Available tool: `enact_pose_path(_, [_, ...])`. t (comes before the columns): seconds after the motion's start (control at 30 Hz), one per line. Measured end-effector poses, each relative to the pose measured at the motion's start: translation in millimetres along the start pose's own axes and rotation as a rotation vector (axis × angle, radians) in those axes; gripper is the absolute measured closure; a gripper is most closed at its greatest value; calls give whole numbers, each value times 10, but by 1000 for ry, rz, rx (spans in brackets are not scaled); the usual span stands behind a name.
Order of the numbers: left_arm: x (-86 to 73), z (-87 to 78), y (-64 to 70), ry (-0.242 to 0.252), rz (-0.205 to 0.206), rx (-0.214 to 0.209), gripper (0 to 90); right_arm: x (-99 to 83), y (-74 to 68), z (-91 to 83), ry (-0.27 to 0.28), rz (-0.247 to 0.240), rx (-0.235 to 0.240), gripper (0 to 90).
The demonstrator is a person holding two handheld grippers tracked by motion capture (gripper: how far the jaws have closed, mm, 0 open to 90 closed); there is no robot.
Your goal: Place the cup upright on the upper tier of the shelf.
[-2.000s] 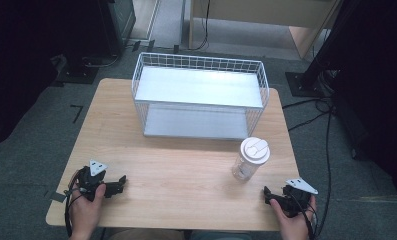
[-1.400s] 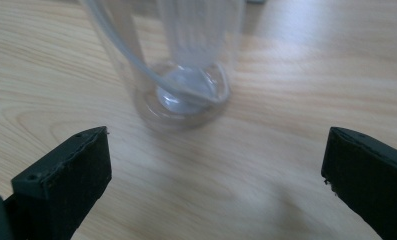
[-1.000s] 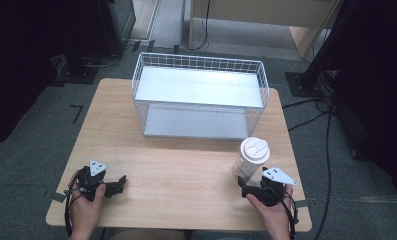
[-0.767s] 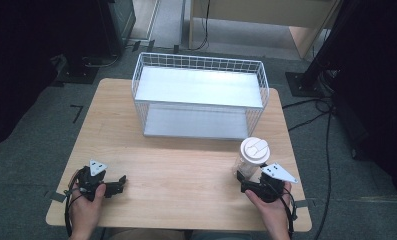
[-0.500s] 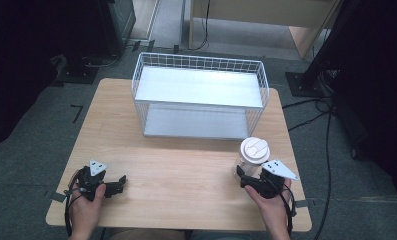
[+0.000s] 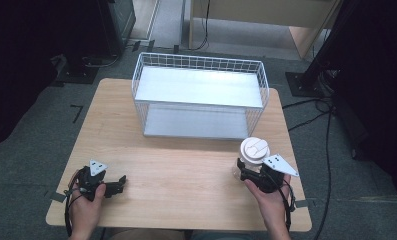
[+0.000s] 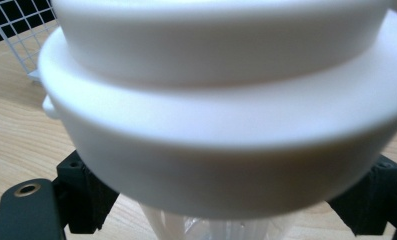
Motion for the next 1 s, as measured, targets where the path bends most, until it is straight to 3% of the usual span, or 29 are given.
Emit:
enact_pose_path(0.43, [0, 0, 0, 0, 0, 0, 0, 42, -4, 38, 30, 14, -3, 145])
enact_pose_path(0.53, [0, 0, 0, 1, 0, 0, 0, 54, -9, 43, 39, -1, -2, 151])
enact_pose_path(1.0, [0, -1, 0, -1, 0, 0, 0, 174, -140, 35, 69, -13, 21, 155])
Point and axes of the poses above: each handheld gripper's, and its own axes: z roughly forward along the jaws, x roughly out of its top, y roughly to its right, the point moved 9 cm from there along z, roughly forward along the jaws, and after that the axes turned 12 degrees about y, right-handed, at the moved point
